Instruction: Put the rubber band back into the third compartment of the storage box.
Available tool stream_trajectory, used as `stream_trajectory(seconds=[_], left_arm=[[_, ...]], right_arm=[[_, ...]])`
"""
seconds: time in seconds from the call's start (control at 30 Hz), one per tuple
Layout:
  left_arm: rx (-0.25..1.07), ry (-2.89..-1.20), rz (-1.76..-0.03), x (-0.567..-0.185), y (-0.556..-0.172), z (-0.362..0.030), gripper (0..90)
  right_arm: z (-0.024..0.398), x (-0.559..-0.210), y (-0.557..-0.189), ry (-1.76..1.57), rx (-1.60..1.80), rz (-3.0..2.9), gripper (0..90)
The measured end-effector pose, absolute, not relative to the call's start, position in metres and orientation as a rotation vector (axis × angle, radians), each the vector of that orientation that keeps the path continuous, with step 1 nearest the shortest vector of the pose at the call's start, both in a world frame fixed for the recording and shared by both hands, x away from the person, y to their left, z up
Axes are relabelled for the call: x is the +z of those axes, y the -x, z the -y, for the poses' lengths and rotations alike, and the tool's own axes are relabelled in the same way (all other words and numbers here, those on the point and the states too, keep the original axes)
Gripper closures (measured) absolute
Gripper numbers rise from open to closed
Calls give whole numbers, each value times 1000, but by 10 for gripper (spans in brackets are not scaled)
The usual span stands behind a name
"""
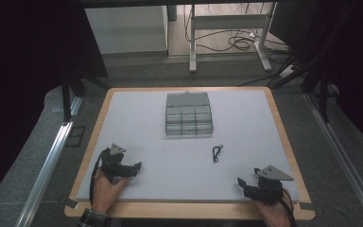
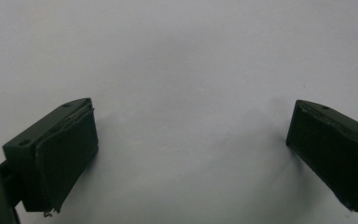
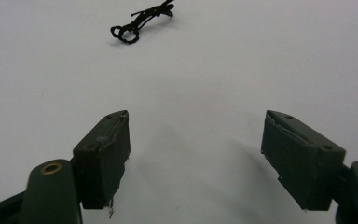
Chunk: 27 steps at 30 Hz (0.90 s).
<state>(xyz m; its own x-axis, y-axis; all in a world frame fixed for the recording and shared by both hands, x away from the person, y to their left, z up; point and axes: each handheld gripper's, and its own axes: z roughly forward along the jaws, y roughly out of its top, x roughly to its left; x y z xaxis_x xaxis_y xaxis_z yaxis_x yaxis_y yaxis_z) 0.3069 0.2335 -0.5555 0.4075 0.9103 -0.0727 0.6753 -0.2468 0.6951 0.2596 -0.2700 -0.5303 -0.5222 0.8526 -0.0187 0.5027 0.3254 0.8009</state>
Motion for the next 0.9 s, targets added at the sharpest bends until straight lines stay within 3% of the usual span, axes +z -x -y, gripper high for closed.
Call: stream_trajectory(seconds=[0.63,0.9], left_arm=[[460,-2009,-1345,-556,-307,-234,18],[459,-2009,-1345,-556,-307,-234,18]], right_arm=[[263,-516,-279,-1189,946,-2306,356],[256,-508,-288,-1210,931,-2358,362]])
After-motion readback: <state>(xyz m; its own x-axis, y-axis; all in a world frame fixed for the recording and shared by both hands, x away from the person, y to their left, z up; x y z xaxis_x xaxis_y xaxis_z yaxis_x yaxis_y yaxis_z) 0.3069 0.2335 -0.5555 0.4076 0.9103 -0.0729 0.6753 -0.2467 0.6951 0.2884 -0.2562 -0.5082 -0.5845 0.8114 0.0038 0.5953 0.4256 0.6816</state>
